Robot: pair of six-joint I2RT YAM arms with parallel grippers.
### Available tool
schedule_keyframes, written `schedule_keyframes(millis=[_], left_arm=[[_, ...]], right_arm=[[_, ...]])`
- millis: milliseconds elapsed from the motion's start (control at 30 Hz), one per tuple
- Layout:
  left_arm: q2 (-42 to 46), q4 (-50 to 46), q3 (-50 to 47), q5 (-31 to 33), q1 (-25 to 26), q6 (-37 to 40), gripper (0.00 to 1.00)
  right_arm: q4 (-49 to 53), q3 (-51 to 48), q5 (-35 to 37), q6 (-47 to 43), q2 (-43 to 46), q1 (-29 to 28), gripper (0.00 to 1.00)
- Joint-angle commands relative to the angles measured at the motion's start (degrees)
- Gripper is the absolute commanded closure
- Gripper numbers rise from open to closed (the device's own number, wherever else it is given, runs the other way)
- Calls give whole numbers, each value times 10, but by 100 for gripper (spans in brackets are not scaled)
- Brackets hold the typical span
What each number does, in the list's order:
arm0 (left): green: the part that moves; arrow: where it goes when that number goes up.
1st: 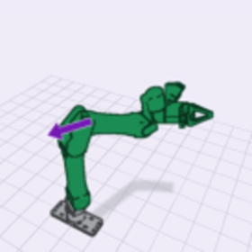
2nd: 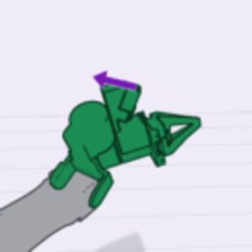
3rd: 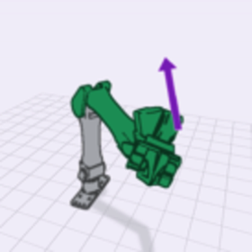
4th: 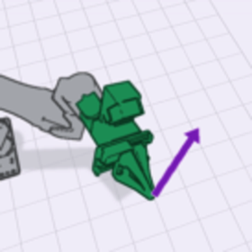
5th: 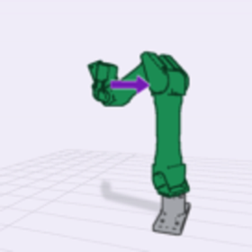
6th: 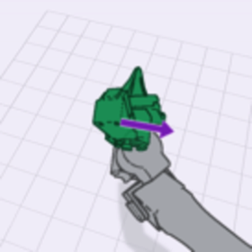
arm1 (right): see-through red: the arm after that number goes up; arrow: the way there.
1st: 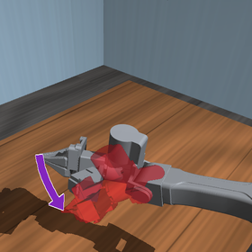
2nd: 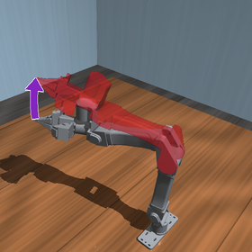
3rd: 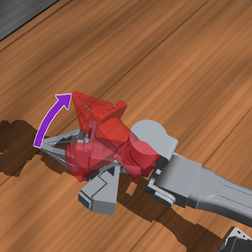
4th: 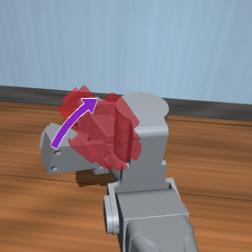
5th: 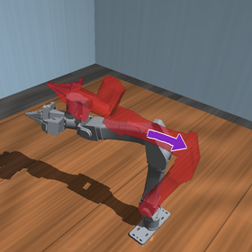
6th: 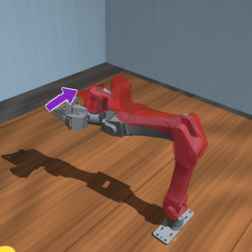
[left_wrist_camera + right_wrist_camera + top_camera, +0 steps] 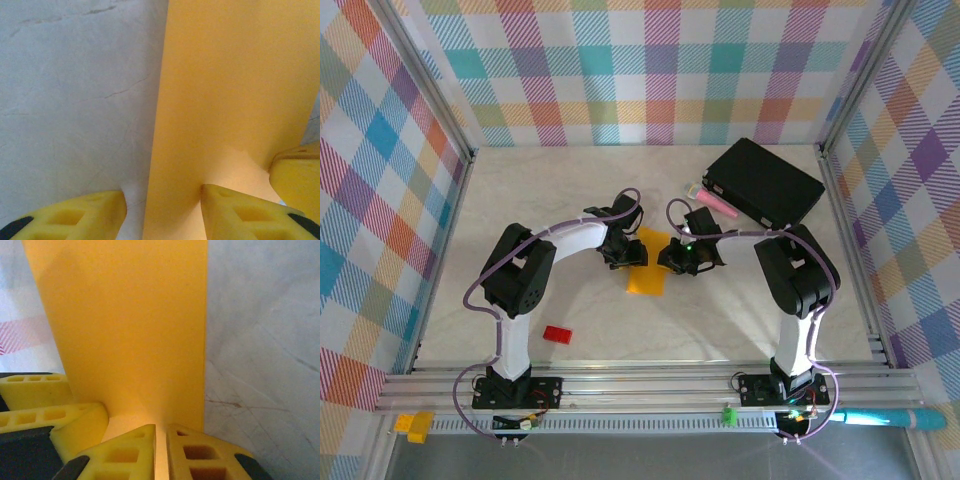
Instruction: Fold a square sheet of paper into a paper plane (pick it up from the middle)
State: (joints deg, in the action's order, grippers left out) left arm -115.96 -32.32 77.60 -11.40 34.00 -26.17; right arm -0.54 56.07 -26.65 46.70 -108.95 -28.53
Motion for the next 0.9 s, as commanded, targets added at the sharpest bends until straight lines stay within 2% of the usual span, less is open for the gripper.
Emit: schedule_keyframes(millis=[0, 200, 467, 867], left_arm=[[-80, 42, -46, -7, 22, -4, 53], [-81, 42, -46, -7, 22, -5, 53], [-86, 40, -47, -4, 22, -7, 53], [-91, 39, -45, -6, 22, -10, 52]], right_arm=[[38, 8, 5, -7, -16, -3, 87], [50, 11, 10, -11, -14, -3, 87], [21, 29, -24, -18, 16, -3, 86], [11, 30, -40, -16, -5, -3, 86]])
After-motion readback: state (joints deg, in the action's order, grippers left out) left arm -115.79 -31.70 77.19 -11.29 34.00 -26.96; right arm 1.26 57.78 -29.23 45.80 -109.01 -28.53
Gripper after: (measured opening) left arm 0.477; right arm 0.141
